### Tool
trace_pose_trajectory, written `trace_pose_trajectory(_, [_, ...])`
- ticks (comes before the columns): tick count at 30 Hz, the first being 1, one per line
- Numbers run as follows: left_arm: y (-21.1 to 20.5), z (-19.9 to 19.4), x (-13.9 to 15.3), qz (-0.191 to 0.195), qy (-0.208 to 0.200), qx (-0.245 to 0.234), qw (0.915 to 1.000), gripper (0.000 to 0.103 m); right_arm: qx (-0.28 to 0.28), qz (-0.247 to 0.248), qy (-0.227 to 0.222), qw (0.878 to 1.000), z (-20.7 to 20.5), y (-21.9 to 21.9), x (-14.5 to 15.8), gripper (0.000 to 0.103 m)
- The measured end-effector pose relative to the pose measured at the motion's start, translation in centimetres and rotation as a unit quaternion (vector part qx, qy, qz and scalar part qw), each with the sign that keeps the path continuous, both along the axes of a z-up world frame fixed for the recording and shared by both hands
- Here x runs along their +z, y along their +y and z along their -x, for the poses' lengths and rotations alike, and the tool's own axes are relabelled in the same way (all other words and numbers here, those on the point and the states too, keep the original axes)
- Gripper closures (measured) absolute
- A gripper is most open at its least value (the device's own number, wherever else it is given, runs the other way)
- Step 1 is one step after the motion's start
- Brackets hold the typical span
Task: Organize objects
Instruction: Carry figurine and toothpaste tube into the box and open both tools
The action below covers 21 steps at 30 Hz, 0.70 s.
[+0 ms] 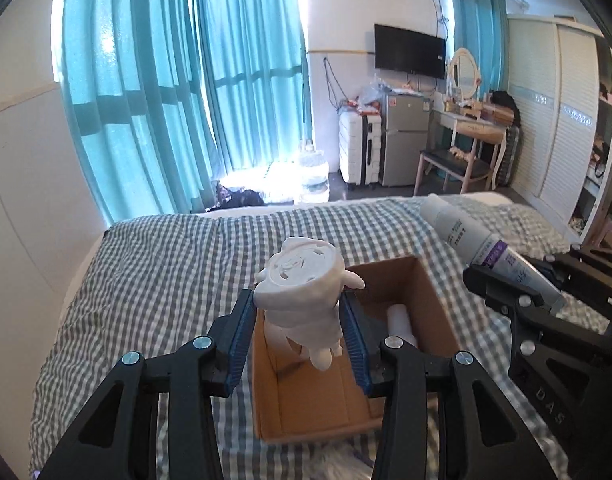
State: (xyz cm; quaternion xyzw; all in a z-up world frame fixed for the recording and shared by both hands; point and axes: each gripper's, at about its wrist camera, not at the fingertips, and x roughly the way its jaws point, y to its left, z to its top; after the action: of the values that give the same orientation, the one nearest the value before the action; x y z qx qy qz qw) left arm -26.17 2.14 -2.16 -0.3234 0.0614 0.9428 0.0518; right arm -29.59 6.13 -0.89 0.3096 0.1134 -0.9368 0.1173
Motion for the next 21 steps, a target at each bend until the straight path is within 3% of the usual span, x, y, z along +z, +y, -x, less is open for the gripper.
trace_pose_trajectory(10, [0.2, 6.1, -7.2, 0.016, -0.051, -0.01, 0.9985, 0.06, -0.016, 0.009, -0.065, 0.998, 7.5, 0.6, -7.7, 0.087])
trace_pose_trajectory(21, [0.4, 7.4, -11.2, 0.008, -0.079, -0.031, 0.9964, 0.059, -0.011, 0.021, -0.103, 0.994, 8.8, 1.0, -11.3, 0.087])
